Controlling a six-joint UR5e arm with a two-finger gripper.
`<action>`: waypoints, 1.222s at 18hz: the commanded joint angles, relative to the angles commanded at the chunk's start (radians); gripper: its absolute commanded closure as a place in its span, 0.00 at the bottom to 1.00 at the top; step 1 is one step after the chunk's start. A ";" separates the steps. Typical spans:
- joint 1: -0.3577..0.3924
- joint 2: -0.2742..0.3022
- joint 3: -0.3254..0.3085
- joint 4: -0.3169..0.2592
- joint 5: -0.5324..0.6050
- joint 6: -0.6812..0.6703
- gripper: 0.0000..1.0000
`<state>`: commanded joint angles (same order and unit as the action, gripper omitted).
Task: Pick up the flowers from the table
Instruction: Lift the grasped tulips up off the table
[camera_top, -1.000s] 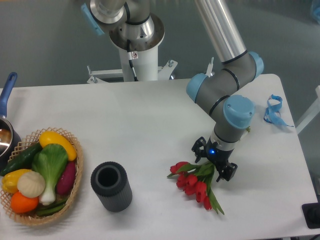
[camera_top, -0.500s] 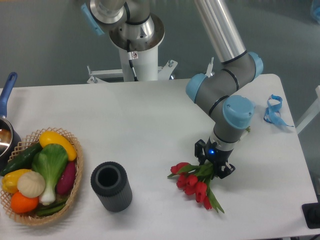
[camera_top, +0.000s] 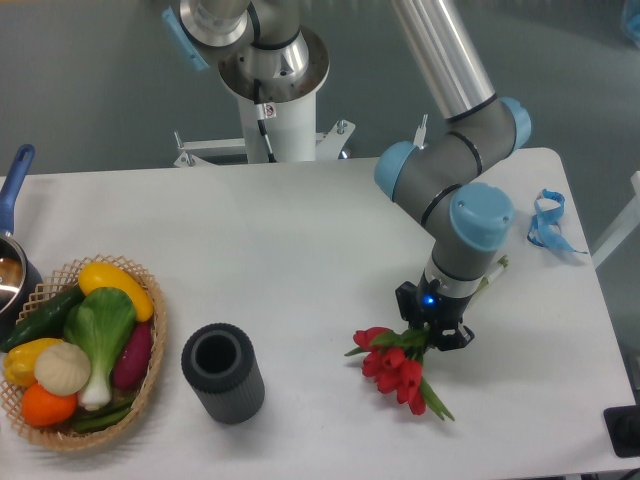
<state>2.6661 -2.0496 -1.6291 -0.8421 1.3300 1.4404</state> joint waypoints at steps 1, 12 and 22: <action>0.000 0.020 -0.002 0.000 -0.006 -0.011 0.74; -0.006 0.218 0.067 0.008 -0.388 -0.371 0.73; 0.040 0.262 0.077 0.009 -0.661 -0.457 0.73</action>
<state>2.7058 -1.7871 -1.5524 -0.8330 0.6689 0.9833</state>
